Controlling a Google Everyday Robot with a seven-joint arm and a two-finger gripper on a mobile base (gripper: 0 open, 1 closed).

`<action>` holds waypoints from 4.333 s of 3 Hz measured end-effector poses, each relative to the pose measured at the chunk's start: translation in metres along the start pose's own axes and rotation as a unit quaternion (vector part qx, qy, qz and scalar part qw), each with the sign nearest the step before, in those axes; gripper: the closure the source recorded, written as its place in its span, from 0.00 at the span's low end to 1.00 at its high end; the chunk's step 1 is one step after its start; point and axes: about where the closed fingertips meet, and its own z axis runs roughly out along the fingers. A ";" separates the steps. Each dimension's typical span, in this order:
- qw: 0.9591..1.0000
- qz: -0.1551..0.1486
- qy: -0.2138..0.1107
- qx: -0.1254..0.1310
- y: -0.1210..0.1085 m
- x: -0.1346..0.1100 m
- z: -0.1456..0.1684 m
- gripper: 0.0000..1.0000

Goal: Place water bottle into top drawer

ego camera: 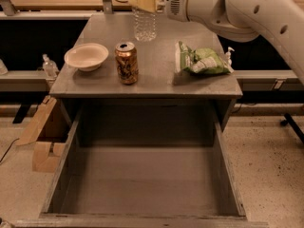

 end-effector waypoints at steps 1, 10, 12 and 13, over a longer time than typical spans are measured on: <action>1.000 -0.012 0.009 -0.003 0.025 -0.008 -0.037 1.00; 0.985 0.023 -0.003 -0.171 0.223 0.248 -0.052 1.00; 0.980 0.001 -0.006 -0.201 0.237 0.319 -0.004 1.00; 0.981 -0.019 0.010 -0.194 0.239 0.342 0.002 1.00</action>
Offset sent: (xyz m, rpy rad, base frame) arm -0.0672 -0.0444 -0.0210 -0.0168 0.0118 0.1108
